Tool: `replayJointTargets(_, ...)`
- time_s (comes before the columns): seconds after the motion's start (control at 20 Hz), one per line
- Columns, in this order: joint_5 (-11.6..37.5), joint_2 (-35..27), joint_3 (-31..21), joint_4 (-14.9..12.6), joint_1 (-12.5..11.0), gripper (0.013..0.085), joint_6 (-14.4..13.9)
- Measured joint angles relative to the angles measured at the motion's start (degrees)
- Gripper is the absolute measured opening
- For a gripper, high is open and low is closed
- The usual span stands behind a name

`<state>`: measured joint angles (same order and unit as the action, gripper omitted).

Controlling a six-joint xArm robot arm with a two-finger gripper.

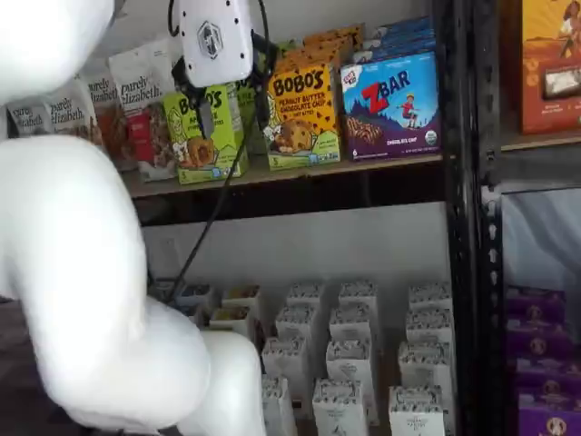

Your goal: Pick up the orange box on the top shelf, the fifth box from the left

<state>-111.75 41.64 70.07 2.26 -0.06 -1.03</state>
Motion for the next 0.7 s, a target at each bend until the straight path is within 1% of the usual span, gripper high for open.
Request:
replayJointTargets(0.2, 2.25, 1.18, -1.20, 1.76, -1.30, 0.0850, 0.70)
replayJointTargets(0.5, 2.09, 0.66, -1.17, 1.87, -1.31, 0.0850, 0.71)
replayJointTargets(0.7, 3.87, 0.80, -2.06, 2.56, -1.63, 0.0850, 0.89)
